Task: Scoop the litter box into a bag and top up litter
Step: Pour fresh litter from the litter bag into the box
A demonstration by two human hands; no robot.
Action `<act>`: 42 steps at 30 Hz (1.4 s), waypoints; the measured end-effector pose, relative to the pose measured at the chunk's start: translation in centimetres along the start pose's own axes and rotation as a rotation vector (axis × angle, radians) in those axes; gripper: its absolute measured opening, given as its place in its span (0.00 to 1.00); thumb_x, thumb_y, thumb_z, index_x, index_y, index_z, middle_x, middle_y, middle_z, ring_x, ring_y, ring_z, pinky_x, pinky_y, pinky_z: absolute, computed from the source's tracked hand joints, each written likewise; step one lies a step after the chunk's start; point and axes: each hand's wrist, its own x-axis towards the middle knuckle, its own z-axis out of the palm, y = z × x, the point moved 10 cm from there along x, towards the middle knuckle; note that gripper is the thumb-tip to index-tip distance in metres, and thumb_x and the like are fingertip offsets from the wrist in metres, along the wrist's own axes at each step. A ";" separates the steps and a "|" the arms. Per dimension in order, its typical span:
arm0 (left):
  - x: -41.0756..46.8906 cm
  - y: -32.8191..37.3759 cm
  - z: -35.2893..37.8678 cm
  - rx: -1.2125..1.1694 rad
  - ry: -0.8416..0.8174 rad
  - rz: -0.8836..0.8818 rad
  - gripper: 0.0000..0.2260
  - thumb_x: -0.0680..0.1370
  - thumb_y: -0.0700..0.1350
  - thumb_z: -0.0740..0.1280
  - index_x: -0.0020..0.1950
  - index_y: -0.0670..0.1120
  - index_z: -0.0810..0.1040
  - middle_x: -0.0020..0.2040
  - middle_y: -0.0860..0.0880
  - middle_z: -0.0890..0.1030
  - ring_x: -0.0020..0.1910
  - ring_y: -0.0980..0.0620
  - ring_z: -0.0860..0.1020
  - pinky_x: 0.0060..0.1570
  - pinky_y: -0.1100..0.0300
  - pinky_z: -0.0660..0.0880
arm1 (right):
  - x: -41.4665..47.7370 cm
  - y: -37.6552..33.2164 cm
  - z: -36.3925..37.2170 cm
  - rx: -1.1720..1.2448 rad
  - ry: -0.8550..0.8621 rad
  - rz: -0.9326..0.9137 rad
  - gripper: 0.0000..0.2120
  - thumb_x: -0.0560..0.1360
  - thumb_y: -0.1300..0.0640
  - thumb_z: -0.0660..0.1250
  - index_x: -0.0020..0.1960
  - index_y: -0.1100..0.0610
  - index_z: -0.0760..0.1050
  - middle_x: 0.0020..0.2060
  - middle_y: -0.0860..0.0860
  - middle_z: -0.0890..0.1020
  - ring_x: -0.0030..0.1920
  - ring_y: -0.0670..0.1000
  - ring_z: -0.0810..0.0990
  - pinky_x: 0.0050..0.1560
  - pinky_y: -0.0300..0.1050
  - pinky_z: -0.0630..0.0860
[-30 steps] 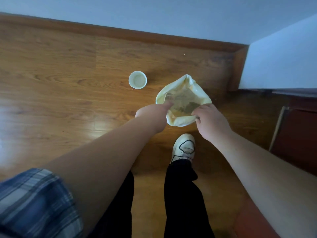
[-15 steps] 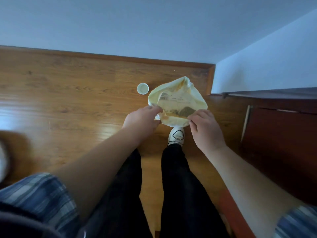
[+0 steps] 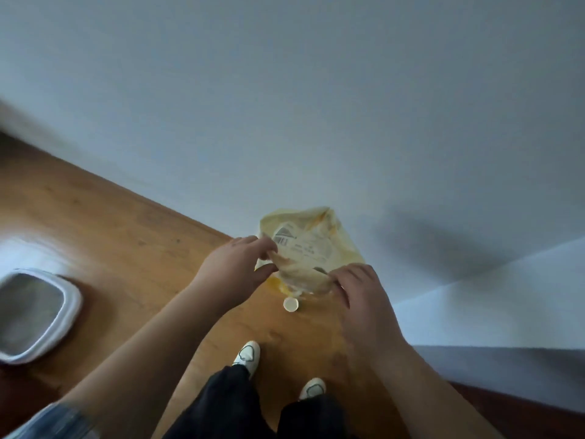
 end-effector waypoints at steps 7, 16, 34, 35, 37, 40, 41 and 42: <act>-6.7 -5.3 -14.1 -0.012 0.306 -0.177 0.11 0.79 0.60 0.64 0.60 0.61 0.73 0.51 0.62 0.77 0.50 0.59 0.74 0.45 0.60 0.75 | 7.2 -14.3 -4.1 0.045 0.051 -0.343 0.07 0.79 0.60 0.67 0.54 0.54 0.81 0.49 0.43 0.79 0.55 0.44 0.73 0.56 0.34 0.69; -17.5 -17.8 -24.0 -0.043 0.622 -0.373 0.09 0.77 0.59 0.65 0.56 0.61 0.72 0.49 0.62 0.77 0.50 0.57 0.75 0.46 0.54 0.77 | 12.3 -33.3 0.3 0.064 0.034 -0.654 0.05 0.78 0.61 0.67 0.52 0.55 0.81 0.48 0.46 0.81 0.54 0.46 0.74 0.56 0.34 0.69; -32.7 -47.8 -31.2 -0.079 0.742 -0.674 0.11 0.77 0.57 0.65 0.59 0.60 0.74 0.49 0.62 0.76 0.52 0.58 0.73 0.43 0.57 0.75 | 16.3 -62.6 22.0 0.147 -0.157 -0.838 0.06 0.77 0.62 0.70 0.51 0.54 0.81 0.47 0.44 0.81 0.52 0.46 0.75 0.53 0.35 0.71; -32.5 -48.9 -31.4 -0.083 0.746 -0.679 0.11 0.77 0.57 0.65 0.59 0.60 0.74 0.49 0.63 0.75 0.52 0.58 0.72 0.43 0.58 0.74 | 16.9 -63.3 22.8 0.145 -0.166 -0.843 0.05 0.77 0.62 0.70 0.51 0.54 0.81 0.46 0.44 0.80 0.52 0.46 0.75 0.53 0.36 0.72; -31.8 -50.9 -31.8 -0.089 0.759 -0.687 0.11 0.77 0.58 0.65 0.59 0.60 0.74 0.48 0.64 0.75 0.51 0.59 0.72 0.44 0.60 0.73 | 18.5 -64.4 24.2 0.148 -0.185 -0.855 0.05 0.77 0.62 0.70 0.51 0.54 0.81 0.46 0.43 0.80 0.52 0.45 0.75 0.53 0.36 0.72; -29.5 -53.6 -32.5 -0.082 0.772 -0.711 0.12 0.77 0.58 0.65 0.60 0.60 0.75 0.49 0.64 0.75 0.51 0.60 0.71 0.44 0.62 0.70 | 22.1 -65.4 26.3 0.155 -0.199 -0.871 0.05 0.77 0.62 0.69 0.51 0.54 0.81 0.47 0.44 0.80 0.53 0.46 0.75 0.54 0.37 0.73; -28.4 -54.5 -32.6 -0.083 0.768 -0.720 0.12 0.77 0.58 0.65 0.60 0.59 0.75 0.50 0.64 0.75 0.51 0.60 0.70 0.44 0.63 0.69 | 23.5 -65.5 27.1 0.157 -0.204 -0.871 0.05 0.77 0.62 0.69 0.51 0.55 0.81 0.47 0.45 0.80 0.53 0.46 0.75 0.54 0.38 0.73; -27.2 -55.5 -32.7 -0.082 0.761 -0.729 0.12 0.77 0.58 0.65 0.60 0.59 0.75 0.50 0.63 0.75 0.51 0.60 0.71 0.44 0.63 0.69 | 25.1 -65.7 27.9 0.159 -0.208 -0.871 0.05 0.77 0.62 0.69 0.51 0.55 0.81 0.47 0.45 0.80 0.53 0.47 0.75 0.54 0.38 0.73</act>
